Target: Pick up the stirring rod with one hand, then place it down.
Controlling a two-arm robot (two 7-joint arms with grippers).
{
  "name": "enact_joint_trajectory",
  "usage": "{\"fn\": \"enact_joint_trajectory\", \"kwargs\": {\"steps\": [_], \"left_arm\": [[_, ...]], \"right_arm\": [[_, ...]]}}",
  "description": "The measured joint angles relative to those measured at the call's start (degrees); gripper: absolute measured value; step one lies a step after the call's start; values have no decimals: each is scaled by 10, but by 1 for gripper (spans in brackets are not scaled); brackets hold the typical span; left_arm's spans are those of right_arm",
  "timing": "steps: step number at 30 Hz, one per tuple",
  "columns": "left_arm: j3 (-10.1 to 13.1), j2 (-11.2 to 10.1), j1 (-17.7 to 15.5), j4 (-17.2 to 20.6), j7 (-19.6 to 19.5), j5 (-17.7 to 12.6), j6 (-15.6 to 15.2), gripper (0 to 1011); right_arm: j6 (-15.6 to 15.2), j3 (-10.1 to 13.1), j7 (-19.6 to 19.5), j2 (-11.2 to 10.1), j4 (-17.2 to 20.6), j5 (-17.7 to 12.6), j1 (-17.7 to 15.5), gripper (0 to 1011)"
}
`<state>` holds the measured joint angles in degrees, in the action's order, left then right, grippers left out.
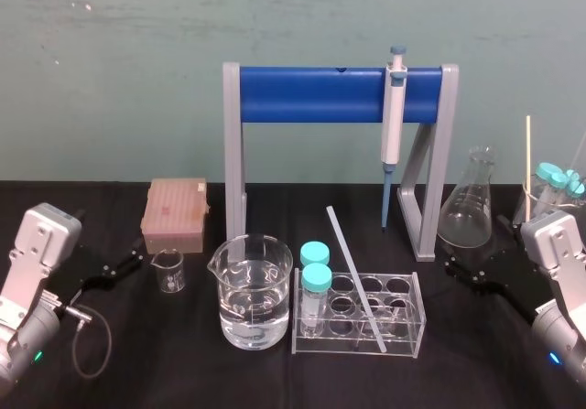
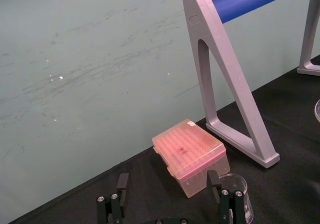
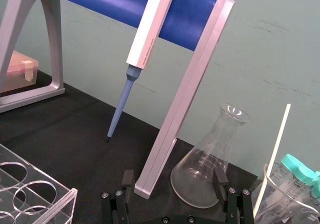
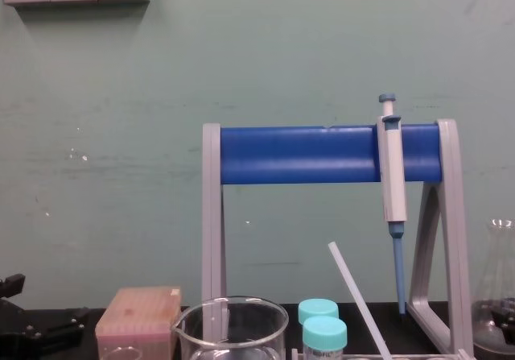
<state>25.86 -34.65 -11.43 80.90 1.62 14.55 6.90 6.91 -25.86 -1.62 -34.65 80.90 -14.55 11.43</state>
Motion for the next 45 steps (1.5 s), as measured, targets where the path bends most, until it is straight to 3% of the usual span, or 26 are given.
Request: {"fn": "enact_joint_trajectory", "kwargs": {"steps": [45], "left_arm": [[0,0,0,0,0,0,0,1000]], "right_arm": [[0,0,0,0,0,0,0,1004]]}}
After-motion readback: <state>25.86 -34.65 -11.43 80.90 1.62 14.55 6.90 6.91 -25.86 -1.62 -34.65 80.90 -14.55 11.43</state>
